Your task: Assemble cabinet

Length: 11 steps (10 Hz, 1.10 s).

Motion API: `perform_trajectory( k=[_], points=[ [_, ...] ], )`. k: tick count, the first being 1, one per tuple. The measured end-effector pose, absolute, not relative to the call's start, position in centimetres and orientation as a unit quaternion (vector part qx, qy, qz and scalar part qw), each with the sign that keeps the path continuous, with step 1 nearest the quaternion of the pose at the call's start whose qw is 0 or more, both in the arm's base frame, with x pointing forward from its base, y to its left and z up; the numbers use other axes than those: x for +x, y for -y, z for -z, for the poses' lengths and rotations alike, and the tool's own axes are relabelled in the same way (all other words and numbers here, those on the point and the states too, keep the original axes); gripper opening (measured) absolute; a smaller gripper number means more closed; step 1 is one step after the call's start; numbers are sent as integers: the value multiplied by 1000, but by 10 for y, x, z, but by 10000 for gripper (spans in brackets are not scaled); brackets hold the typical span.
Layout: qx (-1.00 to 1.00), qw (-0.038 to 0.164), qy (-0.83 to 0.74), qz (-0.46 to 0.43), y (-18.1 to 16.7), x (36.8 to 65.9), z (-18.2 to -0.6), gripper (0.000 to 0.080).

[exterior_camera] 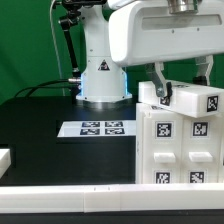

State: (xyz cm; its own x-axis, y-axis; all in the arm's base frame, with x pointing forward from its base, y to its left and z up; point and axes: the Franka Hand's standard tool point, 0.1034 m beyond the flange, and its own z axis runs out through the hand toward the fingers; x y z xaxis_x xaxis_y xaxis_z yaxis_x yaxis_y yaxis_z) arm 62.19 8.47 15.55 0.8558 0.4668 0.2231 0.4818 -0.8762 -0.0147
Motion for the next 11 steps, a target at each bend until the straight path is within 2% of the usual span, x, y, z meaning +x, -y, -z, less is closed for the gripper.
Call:
perform_trajectory(
  k=[2,11],
  points=[
    [-968,37,226,106,-85,622,-155,557],
    [-987,65,-89,115,-76,628,-158,560]
  ],
)
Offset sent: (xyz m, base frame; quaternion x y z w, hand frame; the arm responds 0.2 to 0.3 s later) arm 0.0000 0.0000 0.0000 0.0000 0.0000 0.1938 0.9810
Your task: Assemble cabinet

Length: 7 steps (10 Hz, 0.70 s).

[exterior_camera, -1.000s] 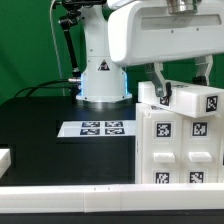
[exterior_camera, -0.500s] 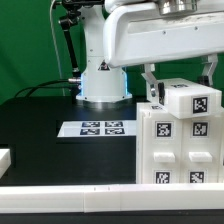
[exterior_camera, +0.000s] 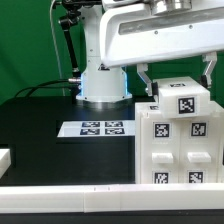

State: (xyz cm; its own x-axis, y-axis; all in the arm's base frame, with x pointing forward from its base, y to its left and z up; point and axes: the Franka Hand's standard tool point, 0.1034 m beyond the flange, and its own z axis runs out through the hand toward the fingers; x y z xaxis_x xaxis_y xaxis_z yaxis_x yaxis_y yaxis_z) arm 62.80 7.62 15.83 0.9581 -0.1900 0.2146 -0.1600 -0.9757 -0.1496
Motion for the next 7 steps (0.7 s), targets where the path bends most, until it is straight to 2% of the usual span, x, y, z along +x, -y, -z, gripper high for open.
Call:
perform_trajectory(
  k=[7],
  points=[
    [-947,85,-295,97,-74,626,-157,560]
  ],
)
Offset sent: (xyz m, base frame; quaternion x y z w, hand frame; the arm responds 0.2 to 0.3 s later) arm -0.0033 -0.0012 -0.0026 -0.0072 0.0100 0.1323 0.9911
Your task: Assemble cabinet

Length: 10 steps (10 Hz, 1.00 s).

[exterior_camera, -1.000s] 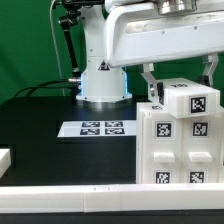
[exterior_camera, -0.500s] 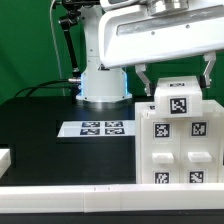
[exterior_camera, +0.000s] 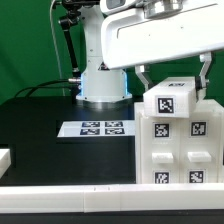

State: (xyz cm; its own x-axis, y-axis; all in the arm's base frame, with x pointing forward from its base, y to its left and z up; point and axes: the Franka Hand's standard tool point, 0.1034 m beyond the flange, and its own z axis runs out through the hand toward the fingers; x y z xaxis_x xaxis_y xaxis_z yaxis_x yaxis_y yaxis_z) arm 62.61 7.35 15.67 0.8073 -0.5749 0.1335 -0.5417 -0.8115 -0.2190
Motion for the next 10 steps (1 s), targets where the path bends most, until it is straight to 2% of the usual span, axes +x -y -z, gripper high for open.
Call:
perform_trajectory(
  k=[10],
  points=[
    [-798,111,-590,50,-78,621,-154,563]
  ],
)
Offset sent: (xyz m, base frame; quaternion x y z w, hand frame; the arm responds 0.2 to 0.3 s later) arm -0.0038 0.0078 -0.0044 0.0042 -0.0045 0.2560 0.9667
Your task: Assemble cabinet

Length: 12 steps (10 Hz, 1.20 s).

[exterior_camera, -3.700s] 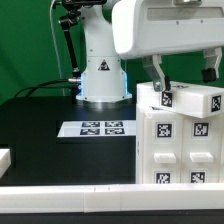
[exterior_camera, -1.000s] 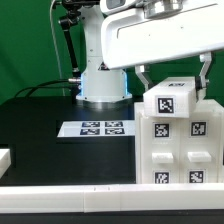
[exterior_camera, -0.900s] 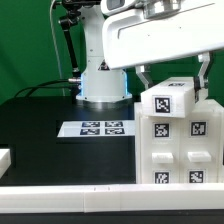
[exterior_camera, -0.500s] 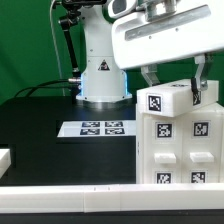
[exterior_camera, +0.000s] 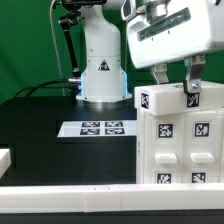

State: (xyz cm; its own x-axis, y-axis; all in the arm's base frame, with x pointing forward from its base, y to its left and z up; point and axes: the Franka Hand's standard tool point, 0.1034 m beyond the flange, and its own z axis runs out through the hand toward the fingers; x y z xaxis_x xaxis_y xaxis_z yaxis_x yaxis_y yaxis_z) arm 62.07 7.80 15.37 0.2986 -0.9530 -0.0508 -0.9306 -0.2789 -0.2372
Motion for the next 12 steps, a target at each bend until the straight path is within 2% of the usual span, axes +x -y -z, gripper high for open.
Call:
perform_trajectory(
  k=[12],
  points=[
    [-545,144,-826,-1,-78,621,-159,563]
  ],
)
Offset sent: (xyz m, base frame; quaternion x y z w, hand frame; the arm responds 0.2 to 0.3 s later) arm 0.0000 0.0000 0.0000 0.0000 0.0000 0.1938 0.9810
